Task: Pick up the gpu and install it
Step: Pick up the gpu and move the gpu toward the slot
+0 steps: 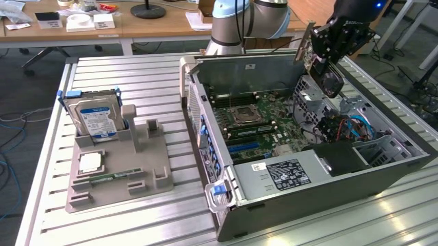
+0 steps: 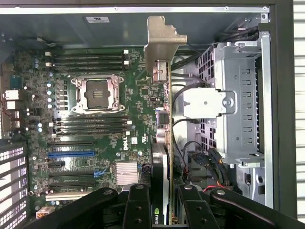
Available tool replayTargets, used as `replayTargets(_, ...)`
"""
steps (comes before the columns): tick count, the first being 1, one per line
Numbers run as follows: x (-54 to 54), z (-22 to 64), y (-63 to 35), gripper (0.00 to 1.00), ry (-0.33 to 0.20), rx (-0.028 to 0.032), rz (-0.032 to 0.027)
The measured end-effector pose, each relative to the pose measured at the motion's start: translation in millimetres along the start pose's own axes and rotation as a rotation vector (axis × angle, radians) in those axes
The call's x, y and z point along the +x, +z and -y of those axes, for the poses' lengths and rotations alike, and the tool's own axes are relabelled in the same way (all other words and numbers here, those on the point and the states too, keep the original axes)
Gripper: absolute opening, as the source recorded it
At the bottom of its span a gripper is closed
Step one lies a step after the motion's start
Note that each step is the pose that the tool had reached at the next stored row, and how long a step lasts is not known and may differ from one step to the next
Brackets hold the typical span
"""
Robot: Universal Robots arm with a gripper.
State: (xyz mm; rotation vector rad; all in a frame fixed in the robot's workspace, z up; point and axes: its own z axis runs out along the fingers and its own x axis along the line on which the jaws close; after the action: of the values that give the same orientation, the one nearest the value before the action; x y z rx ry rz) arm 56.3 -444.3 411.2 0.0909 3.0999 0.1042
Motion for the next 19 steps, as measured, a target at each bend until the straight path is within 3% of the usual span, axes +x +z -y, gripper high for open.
replayTargets(9,-0.4,0.0,0.8,0.27,0.027,0.0012,0.0018)
replayTargets(19,-8.2,-0.5,2.6,0.27,0.03,0.0011,0.0021)
